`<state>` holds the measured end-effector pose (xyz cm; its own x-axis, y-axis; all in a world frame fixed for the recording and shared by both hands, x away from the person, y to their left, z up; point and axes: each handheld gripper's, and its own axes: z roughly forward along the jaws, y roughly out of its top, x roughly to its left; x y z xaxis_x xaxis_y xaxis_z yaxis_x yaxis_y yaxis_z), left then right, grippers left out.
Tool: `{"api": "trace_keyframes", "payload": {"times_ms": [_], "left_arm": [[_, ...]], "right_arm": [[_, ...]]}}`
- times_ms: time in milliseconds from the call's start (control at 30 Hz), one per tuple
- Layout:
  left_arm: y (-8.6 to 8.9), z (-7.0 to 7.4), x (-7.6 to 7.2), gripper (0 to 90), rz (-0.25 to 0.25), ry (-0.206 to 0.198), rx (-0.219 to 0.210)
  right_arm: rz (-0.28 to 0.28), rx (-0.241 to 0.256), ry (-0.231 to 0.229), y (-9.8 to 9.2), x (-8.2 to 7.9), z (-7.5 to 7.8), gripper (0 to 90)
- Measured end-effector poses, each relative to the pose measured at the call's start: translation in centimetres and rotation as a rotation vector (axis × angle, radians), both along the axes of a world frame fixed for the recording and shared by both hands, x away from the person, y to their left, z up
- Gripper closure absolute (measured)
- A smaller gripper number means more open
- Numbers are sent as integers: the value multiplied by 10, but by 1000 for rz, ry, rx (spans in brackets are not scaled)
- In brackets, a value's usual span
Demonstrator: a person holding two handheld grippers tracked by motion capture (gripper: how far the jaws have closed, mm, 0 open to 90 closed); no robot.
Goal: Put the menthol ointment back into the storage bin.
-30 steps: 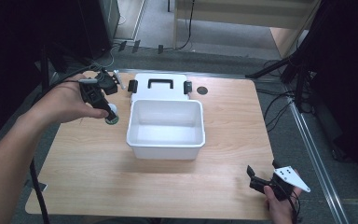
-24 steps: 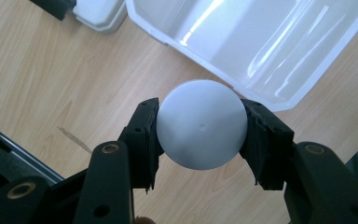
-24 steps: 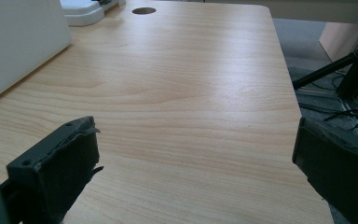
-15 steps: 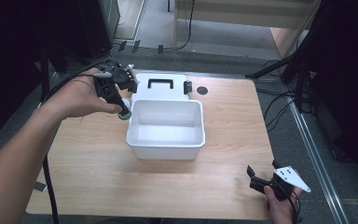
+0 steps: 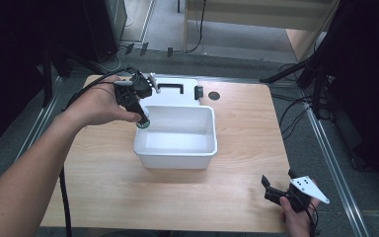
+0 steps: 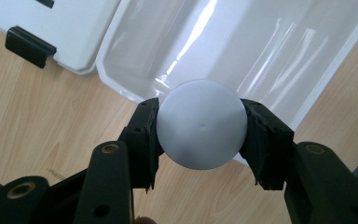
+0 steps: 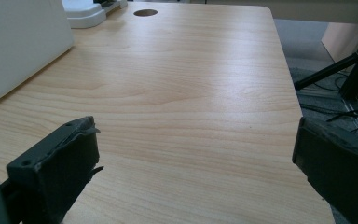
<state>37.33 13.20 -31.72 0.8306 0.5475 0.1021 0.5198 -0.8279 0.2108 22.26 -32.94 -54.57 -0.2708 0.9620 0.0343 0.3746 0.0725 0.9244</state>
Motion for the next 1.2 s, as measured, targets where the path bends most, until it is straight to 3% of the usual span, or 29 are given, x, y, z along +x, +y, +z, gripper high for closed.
{"api": "trace_keyframes", "payload": {"times_ms": [367,1200], "left_arm": [[-10,-18,6,514,-21,23,9],[-11,-64,11,514,-33,75,11]], "right_arm": [[2,6,1,-1,0,0,4],[4,11,1,-1,0,0,4]]}}
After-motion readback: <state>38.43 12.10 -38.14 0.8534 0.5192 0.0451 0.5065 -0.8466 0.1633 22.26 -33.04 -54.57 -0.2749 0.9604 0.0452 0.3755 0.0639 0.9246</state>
